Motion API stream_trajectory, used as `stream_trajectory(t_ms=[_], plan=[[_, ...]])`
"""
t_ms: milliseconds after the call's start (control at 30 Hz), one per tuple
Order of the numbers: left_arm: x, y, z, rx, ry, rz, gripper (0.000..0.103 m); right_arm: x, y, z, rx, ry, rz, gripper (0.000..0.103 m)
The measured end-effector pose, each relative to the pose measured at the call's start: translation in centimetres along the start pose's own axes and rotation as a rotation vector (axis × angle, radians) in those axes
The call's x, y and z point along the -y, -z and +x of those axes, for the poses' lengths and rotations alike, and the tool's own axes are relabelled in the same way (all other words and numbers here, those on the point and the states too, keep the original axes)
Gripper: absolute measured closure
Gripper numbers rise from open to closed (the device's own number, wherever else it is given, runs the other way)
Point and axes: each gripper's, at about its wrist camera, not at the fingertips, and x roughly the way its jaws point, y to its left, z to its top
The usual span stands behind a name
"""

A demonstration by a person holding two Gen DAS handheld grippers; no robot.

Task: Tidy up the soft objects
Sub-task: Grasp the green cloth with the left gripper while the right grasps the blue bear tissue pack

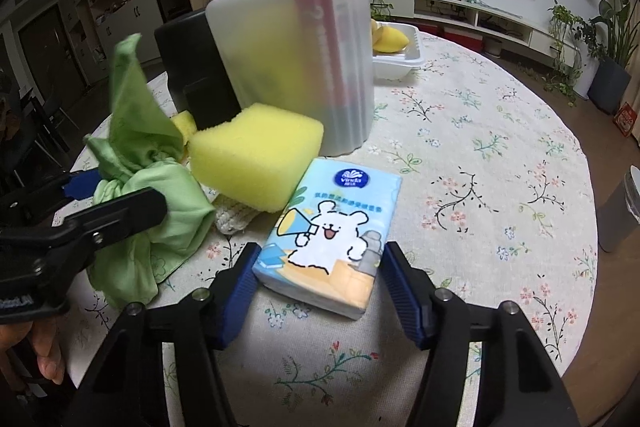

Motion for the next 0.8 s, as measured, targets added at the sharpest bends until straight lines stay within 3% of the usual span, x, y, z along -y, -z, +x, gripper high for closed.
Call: stream_trajectory(t_ms=[267,800], plan=[[0.0,0.1,-0.6,0.019,-0.004,0.001,0.066,-0.6,0.5,-0.5,0.001,-0.002,-0.014,0.04],[-0.3,1.1,-3.8,0.031,0.012,-0.04,0.068,-1.1,0.8,-3.5,0.029,-0.016,-0.014,0.04]])
